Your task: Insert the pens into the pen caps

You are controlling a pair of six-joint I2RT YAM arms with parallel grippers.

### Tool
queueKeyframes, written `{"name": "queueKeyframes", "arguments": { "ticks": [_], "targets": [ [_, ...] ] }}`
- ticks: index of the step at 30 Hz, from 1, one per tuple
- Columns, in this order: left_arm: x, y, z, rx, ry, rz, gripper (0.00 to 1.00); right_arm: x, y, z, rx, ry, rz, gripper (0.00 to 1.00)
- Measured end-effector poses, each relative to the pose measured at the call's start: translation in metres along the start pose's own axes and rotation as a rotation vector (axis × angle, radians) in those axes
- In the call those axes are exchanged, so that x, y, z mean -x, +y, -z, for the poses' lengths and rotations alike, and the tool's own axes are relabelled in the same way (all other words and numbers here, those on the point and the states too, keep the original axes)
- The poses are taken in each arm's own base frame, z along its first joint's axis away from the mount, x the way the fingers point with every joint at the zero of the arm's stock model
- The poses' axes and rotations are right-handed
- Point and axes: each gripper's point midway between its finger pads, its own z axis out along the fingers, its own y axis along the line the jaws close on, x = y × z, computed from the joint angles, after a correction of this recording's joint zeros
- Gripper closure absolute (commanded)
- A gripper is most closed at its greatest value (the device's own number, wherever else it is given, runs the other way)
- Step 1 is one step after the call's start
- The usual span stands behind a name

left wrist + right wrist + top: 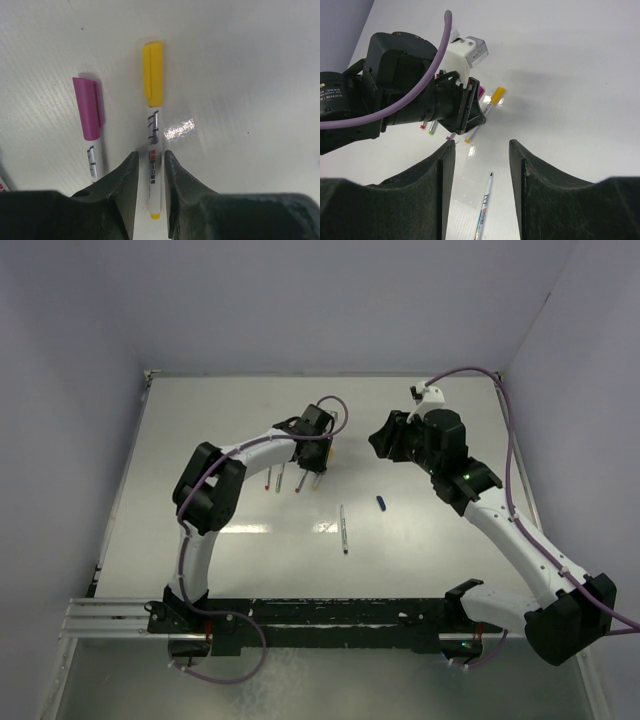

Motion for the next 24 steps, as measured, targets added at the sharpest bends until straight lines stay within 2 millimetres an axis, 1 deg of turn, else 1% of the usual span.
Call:
{"name": "queueKeyframes", "arguments": {
  "ticks": [4,12,15,16,17,19,20,22,24],
  "targets": [
    [0.003,0.0,0.0,0.005,-0.006,0.0,0.64,-0.002,-0.001,0.0,-0.004,0.003,0.0,0.51],
    [0.005,0.002,0.0,0.014,-0.012,-0.003,0.6,-0.001,-0.004,-0.001,-0.016,-0.002,0.0,0.51],
    [0.007,0.001,0.005,0.012,-0.02,-0.01,0.6,0.0,-0.006,-0.001,-0.029,-0.007,-0.001,0.51],
    [0.009,0.001,0.008,0.01,-0.025,-0.014,0.59,0.0,-0.007,-0.001,-0.038,-0.01,-0.003,0.5],
    [0.012,0.0,0.013,0.007,-0.034,-0.018,0.59,0.0,-0.009,-0.001,-0.047,-0.013,-0.007,0.47],
    [0.022,-0.005,0.027,-0.005,-0.064,-0.025,0.58,0.001,-0.014,-0.002,-0.074,-0.02,-0.015,0.41],
    [0.027,-0.008,0.034,-0.012,-0.082,-0.029,0.58,0.001,-0.017,-0.002,-0.091,-0.025,-0.019,0.39],
    [0.039,-0.015,0.054,-0.031,-0.129,-0.036,0.56,0.001,-0.024,-0.003,-0.13,-0.032,-0.028,0.38],
    [0.046,-0.025,0.073,-0.052,-0.17,-0.045,0.55,-0.002,-0.033,-0.004,-0.179,-0.027,-0.032,0.38]
  ]
}}
